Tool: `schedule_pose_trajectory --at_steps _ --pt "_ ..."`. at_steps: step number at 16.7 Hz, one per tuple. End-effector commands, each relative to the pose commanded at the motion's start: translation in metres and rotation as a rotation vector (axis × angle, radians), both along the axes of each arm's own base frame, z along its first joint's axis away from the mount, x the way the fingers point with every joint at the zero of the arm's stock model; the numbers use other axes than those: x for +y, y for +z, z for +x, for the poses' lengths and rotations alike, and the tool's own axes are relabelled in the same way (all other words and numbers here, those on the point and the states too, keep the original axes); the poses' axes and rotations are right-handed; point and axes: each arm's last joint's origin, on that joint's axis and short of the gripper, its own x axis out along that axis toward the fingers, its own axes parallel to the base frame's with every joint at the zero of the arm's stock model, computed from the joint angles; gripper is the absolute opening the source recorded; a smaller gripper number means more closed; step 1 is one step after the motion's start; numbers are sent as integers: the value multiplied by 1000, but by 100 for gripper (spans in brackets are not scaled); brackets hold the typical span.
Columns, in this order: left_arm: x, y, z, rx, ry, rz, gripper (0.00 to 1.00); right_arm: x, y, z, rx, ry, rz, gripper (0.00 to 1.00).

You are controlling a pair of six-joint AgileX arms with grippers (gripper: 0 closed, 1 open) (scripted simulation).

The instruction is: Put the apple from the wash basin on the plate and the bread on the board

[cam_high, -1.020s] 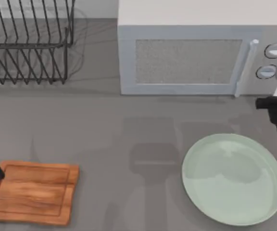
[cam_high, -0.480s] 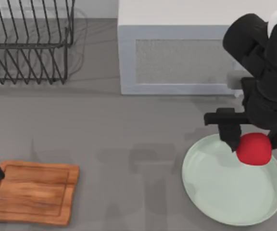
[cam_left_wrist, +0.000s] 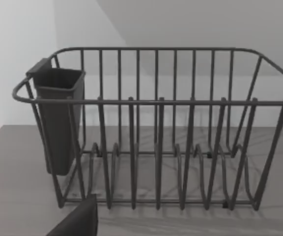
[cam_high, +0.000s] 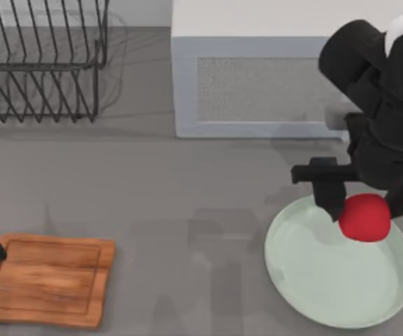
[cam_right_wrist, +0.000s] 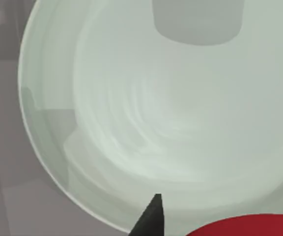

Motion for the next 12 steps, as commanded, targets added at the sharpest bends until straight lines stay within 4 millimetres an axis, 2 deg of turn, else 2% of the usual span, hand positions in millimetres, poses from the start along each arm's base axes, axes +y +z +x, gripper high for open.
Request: schedule_pose_trajectory --at_steps 11,12 --pt "0 0 0 0 0 0 100 0 0 0 0 0 0 98" --pt "0 0 0 0 0 0 100 0 0 0 0 0 0 100"
